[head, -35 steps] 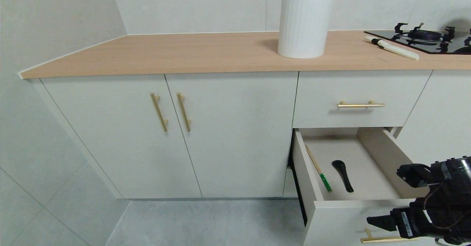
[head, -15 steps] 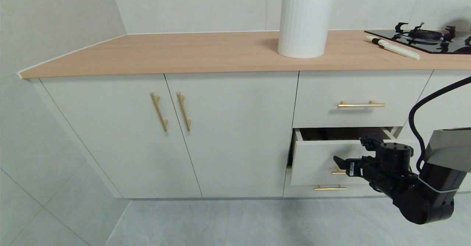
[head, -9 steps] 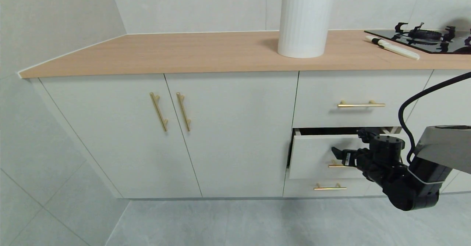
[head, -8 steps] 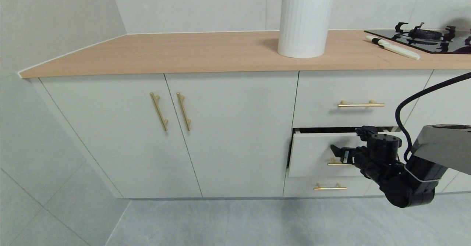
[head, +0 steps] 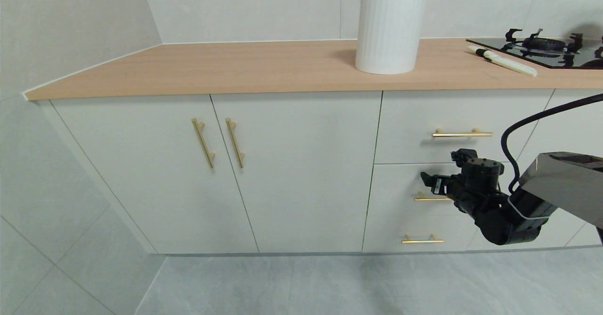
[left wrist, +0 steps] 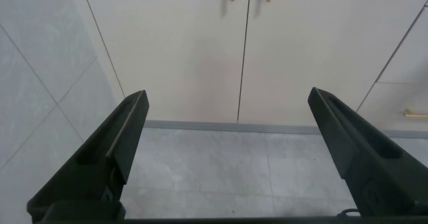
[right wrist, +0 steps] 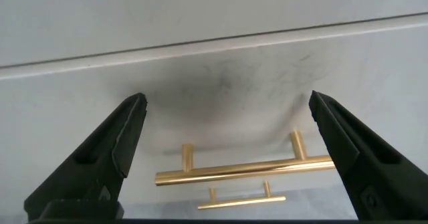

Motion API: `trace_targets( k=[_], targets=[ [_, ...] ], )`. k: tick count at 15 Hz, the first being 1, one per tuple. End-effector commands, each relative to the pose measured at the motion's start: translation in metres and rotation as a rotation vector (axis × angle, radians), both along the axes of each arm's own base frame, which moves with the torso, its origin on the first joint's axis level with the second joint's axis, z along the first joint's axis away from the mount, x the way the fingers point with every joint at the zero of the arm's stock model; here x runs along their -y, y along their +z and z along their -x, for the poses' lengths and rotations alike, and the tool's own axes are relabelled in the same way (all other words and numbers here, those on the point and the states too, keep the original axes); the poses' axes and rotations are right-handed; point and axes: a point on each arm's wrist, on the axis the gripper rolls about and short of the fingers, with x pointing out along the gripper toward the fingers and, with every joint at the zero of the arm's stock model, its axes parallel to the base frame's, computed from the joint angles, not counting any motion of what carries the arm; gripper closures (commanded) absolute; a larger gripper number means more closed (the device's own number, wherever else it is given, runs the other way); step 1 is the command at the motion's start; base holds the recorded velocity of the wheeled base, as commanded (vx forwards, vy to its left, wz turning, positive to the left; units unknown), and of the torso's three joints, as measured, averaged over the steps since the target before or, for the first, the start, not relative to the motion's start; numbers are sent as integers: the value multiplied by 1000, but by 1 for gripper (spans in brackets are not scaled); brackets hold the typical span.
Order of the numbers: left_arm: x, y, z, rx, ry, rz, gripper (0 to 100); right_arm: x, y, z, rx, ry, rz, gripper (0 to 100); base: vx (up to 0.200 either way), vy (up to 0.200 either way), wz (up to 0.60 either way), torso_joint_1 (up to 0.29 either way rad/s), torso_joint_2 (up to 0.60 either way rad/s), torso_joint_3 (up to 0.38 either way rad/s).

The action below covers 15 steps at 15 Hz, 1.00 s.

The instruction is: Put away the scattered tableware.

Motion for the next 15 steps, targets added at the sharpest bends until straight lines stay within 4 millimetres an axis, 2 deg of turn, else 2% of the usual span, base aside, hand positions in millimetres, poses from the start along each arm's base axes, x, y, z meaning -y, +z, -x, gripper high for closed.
trace_targets(
  k=[1,3,5,6,7,8,9,10,11,12,13,14,15],
  targets=[
    [0,0,0,0,1,0,0,0,5,-3,19,-6,-1,0,0,0,0,0,0,0],
    [0,0,0,0,1,0,0,1,17,9,17,-29,4,0,0,0,0,0,0,0],
    [0,0,0,0,1,0,0,4,49,42,23,-27,11,0,0,0,0,0,0,0],
    [0,0,0,0,1,0,0,8,98,83,49,-14,39,0,0,0,0,0,0,0],
    [0,0,0,0,1,0,0,10,122,107,59,-12,49,0,0,0,0,0,0,0],
    [0,0,0,0,1,0,0,13,154,145,60,-11,55,0,0,0,0,0,0,0],
    [0,0,0,0,1,0,0,15,175,173,67,-13,54,0,0,0,0,0,0,0],
    [0,0,0,0,1,0,0,20,205,227,90,-9,52,0,0,0,0,0,0,0],
    [0,0,0,0,1,0,0,22,217,255,110,1,48,0,0,0,0,0,0,0],
    [0,0,0,0,1,0,0,26,232,306,141,14,44,0,0,0,0,0,0,0],
    [0,0,0,0,1,0,0,29,239,339,172,13,41,0,0,0,0,0,0,0],
    [0,0,0,0,1,0,0,32,237,374,179,11,41,0,0,0,0,0,0,0],
    [0,0,0,0,1,0,0,32,235,383,176,12,41,0,0,0,0,0,0,0]
  ],
)
